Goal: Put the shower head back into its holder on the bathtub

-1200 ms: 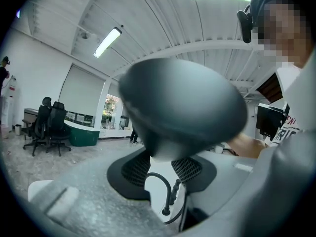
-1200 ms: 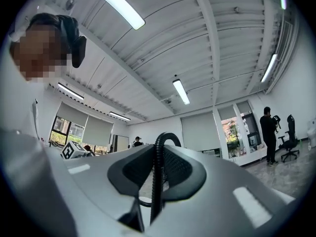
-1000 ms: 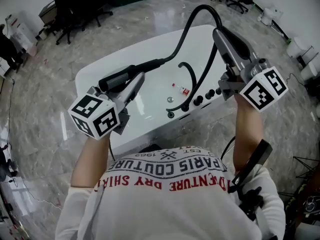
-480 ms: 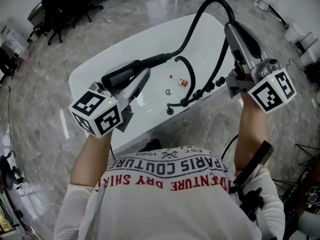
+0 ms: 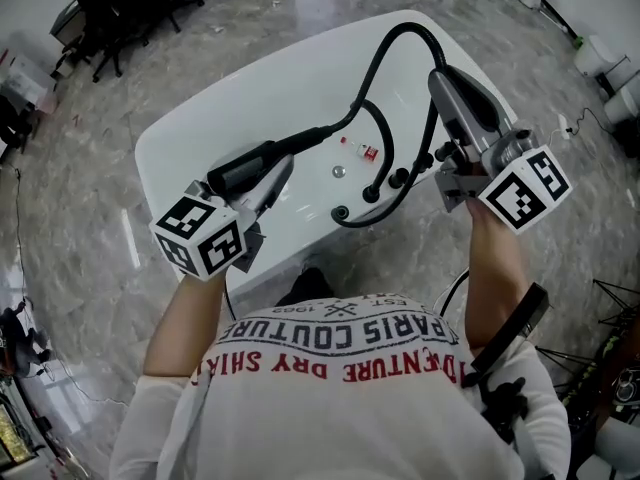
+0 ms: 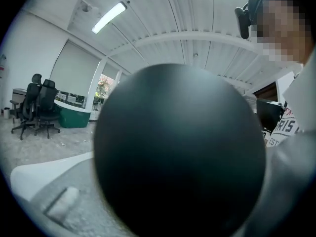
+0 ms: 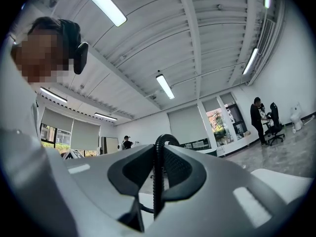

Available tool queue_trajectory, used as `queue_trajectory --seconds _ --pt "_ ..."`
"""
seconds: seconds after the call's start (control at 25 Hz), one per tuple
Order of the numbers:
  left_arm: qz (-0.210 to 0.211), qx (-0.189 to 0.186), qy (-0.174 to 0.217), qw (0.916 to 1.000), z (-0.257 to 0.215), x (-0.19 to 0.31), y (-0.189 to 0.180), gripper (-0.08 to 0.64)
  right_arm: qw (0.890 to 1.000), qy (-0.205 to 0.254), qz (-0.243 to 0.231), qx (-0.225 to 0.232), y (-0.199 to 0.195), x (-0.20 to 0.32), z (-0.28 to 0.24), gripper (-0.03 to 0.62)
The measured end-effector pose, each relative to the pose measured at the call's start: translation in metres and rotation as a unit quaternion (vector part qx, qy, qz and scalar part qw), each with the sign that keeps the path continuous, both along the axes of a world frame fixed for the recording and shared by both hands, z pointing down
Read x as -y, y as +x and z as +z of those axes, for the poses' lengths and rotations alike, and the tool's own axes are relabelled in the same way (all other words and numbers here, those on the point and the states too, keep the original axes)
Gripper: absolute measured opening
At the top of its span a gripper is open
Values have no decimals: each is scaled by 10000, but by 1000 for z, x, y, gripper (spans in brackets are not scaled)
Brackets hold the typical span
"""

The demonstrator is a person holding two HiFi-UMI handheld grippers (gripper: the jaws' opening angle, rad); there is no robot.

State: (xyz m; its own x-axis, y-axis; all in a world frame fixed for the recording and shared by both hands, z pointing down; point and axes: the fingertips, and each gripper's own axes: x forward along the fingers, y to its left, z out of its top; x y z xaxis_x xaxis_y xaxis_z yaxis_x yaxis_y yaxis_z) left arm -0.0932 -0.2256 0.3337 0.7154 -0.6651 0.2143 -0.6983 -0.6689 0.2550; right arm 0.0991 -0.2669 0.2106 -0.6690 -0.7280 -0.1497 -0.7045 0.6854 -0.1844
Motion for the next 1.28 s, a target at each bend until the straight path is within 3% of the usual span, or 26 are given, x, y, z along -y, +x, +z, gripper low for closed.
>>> queue_trajectory --seconds 0.32,0.56,0.68,1.04,1.28 --pt "-132 -79 -316 9994 32 -11 -8 135 9996 -281 -59 27 -9 -14 31 63" --pt "-169 -130 -293 9993 36 -19 -7 135 9989 -366 271 -124 -3 -12 60 63" --pt "-198 -122 -347 9991 44 -24 -13 135 9967 -472 490 -447 -2 -13 92 63" --pt "-176 -101 -446 9988 61 -17 -21 136 9881 -1348 707 -235 5 -9 180 63" --pt "-184 -80 -523 9984 72 -13 -33 136 9774 -1980 513 -538 -4 -16 244 63"
